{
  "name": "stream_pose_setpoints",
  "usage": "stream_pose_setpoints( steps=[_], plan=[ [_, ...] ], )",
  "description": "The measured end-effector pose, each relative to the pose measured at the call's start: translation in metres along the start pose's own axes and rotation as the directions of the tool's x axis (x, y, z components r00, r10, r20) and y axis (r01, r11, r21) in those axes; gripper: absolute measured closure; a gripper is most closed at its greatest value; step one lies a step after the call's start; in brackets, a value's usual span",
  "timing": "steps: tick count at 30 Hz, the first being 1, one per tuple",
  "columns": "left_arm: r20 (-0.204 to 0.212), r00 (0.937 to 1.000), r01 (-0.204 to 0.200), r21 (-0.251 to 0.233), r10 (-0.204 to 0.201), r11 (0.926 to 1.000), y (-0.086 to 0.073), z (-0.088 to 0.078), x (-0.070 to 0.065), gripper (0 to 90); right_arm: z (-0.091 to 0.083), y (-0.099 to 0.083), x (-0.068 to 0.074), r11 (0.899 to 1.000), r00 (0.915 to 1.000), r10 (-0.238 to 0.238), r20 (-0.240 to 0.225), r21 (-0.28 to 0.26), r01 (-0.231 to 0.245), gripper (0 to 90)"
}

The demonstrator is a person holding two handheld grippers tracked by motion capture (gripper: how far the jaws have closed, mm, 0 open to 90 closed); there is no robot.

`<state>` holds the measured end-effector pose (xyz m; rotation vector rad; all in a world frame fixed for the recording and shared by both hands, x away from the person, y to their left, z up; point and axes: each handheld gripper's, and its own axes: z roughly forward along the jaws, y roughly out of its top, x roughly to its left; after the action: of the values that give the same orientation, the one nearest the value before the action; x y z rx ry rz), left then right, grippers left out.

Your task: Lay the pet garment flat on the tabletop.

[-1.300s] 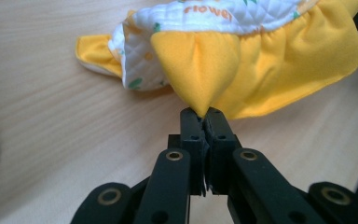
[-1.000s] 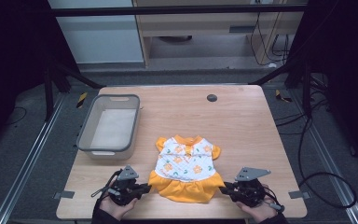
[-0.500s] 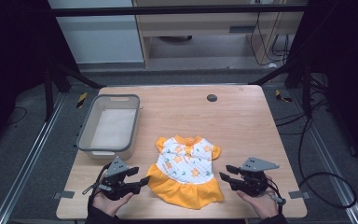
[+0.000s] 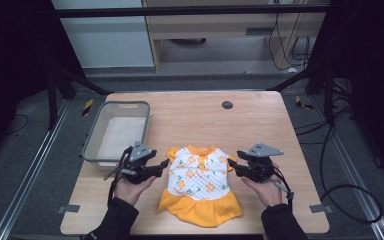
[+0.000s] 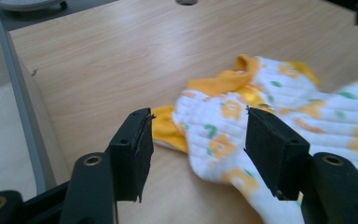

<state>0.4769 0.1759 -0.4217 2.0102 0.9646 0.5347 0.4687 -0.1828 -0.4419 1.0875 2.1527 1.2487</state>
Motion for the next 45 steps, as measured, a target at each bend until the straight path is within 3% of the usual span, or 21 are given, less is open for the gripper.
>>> stream_pose_setpoints(
  steps=[6, 9, 13, 17, 19, 22, 23, 24, 25, 28, 31, 34, 35, 37, 39, 40, 42, 45],
  plan=[
    [-0.039, 0.9992, -0.001, 0.082, 0.004, 0.9966, 0.004, 0.056, 0.007, 40.8, 0.035, -0.002, -0.015, 0.998, 0.9988, 0.027, 0.040, 0.063, -0.030, 50.1],
    [-0.032, 0.9993, 0.020, 0.114, -0.016, 0.9933, -0.001, 0.079, 0.011, 40.0, 0.051, -0.008, -0.020, 0.994, 0.9985, 0.025, 0.049, 0.105, -0.030, 50.1],
    [-0.027, 0.9994, 0.026, 0.184, -0.021, 0.9826, -0.011, 0.100, 0.013, 40.7, 0.067, -0.016, -0.024, 0.988, 0.9977, 0.045, 0.051, 0.146, -0.052, 50.7],
    [-0.012, 0.9986, 0.053, 0.174, -0.052, 0.9834, -0.019, 0.105, 0.012, 47.1, 0.077, -0.021, -0.023, 0.984, 0.9983, 0.047, 0.034, 0.170, -0.052, 54.8],
    [-0.012, 0.9990, 0.045, 0.169, -0.043, 0.9846, -0.019, 0.105, 0.010, 48.8, 0.080, -0.023, -0.022, 0.983, 0.9987, 0.045, 0.024, 0.175, -0.049, 60.0],
    [-0.007, 0.9995, 0.031, 0.172, -0.030, 0.9846, -0.018, 0.105, 0.006, 58.6, 0.081, -0.023, -0.020, 0.982, 0.9980, 0.064, -0.003, 0.179, -0.062, 72.0],
    [-0.007, 0.9995, 0.031, 0.172, -0.030, 0.9846, -0.018, 0.105, 0.006, 62.9, 0.081, -0.023, -0.020, 0.982, 0.9980, 0.064, -0.003, 0.179, -0.062, 72.0],
    [-0.005, 0.9996, 0.028, 0.173, -0.028, 0.9846, -0.018, 0.105, 0.004, 62.9, 0.081, -0.023, -0.018, 0.982, 0.9978, 0.065, -0.007, 0.178, -0.063, 76.0],
    [0.005, 0.9994, 0.032, 0.176, -0.034, 0.9839, -0.017, 0.105, 0.003, 71.4, 0.081, -0.023, -0.015, 0.983, 0.9985, 0.055, 0.001, 0.177, -0.054, 80.0],
    [0.007, 0.9984, 0.054, 0.176, -0.056, 0.9830, -0.017, 0.105, 0.002, 79.3, 0.081, -0.021, -0.013, 0.982, 0.9988, 0.049, 0.000, 0.182, -0.048, 82.6],
    [0.001, 0.9986, 0.051, 0.184, -0.053, 0.9815, -0.015, 0.104, 0.001, 81.8, 0.080, -0.020, -0.012, 0.983, 0.9984, 0.057, -0.001, 0.172, -0.056, 83.9],
    [-0.003, 0.9977, 0.068, 0.112, -0.068, 0.9913, -0.010, 0.094, 0.003, 82.5, 0.073, -0.013, -0.012, 0.991, 0.9989, 0.047, -0.001, 0.128, -0.047, 84.0],
    [-0.003, 0.9977, 0.068, 0.112, -0.068, 0.9913, -0.010, 0.094, 0.003, 82.6, 0.073, -0.013, -0.012, 0.991, 0.9989, 0.047, -0.001, 0.128, -0.047, 84.0],
    [0.011, 0.9964, 0.083, 0.034, -0.084, 0.9960, 0.001, 0.081, 0.006, 82.7, 0.064, -0.002, -0.013, 0.997, 0.9994, 0.034, 0.000, 0.074, -0.034, 84.1],
    [-0.003, 0.9983, 0.058, -0.035, -0.058, 0.9977, 0.019, 0.070, 0.005, 82.7, 0.057, 0.016, -0.012, 1.000, 0.9999, 0.008, 0.008, 0.010, -0.009, 84.1],
    [-0.003, 0.9983, 0.058, -0.035, -0.058, 0.9977, 0.019, 0.070, 0.005, 82.7, 0.057, 0.016, -0.012, 1.000, 0.9999, 0.008, 0.008, 0.010, -0.009, 84.1],
    [-0.033, 0.9988, 0.032, -0.087, -0.035, 0.9957, 0.038, 0.065, 0.004, 82.5, 0.055, 0.035, -0.010, 0.998, 0.9987, -0.021, 0.047, -0.050, 0.023, 84.0],
    [-0.088, 0.9958, 0.017, -0.105, -0.026, 0.9943, 0.049, 0.071, 0.008, 82.0, 0.062, 0.047, -0.011, 0.995, 0.9916, -0.042, 0.122, -0.086, 0.053, 83.6]
  ],
)
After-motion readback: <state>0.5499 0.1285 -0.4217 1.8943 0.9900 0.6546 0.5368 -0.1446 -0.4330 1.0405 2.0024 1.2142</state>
